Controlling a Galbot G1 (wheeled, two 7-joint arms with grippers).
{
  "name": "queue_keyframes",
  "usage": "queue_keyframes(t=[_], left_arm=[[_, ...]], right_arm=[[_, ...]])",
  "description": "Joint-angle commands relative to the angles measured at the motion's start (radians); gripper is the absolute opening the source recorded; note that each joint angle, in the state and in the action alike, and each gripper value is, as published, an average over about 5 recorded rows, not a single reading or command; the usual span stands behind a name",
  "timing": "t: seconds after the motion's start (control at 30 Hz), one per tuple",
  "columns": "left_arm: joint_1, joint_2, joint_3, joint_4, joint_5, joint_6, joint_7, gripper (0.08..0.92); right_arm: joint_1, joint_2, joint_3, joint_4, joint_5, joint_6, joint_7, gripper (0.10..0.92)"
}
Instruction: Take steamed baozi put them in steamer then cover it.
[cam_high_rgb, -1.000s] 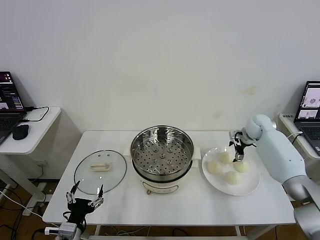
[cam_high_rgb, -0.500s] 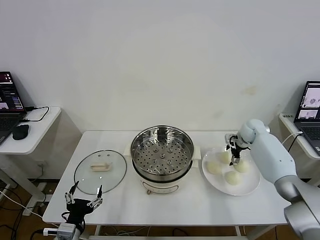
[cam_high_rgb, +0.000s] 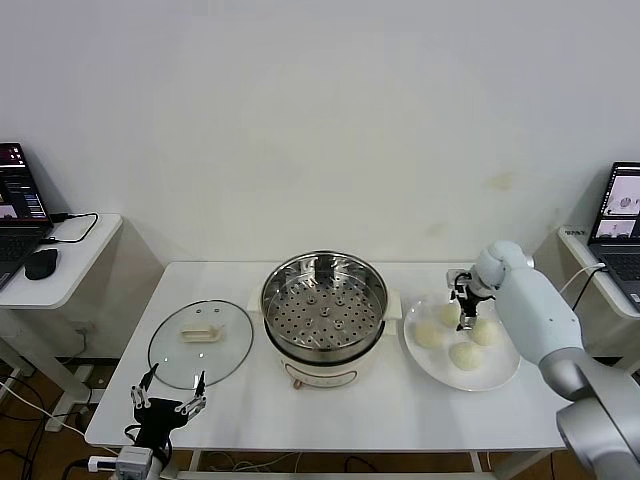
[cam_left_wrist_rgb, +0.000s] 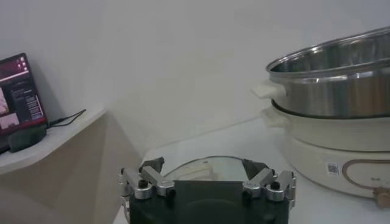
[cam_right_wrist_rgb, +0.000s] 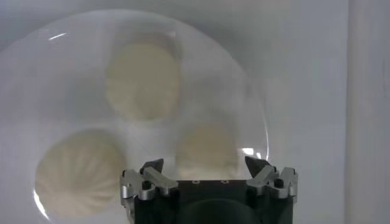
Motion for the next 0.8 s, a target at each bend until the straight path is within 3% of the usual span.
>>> queue_keyframes(t=[0.03,0.37,0.8], left_arm=[[0.0,0.001,-0.001,0.002,-0.001,0.0,-0.001,0.823],[0.003,0.001,-0.002,0.001,-0.001,0.0,-0.002,0.823],[-0.007,0.0,0.004,0.002,-0.001,0.001,-0.006,0.823]], right_arm=[[0.005,0.012,0.015,-0.044,-0.004,0.004,0.023,0.801],[0.009,0.014,0.023,-0.063,-0.002,0.005,0.024,0.617],[0.055,-0.045,-0.018,0.03,0.151,-0.018,-0.054,0.585]])
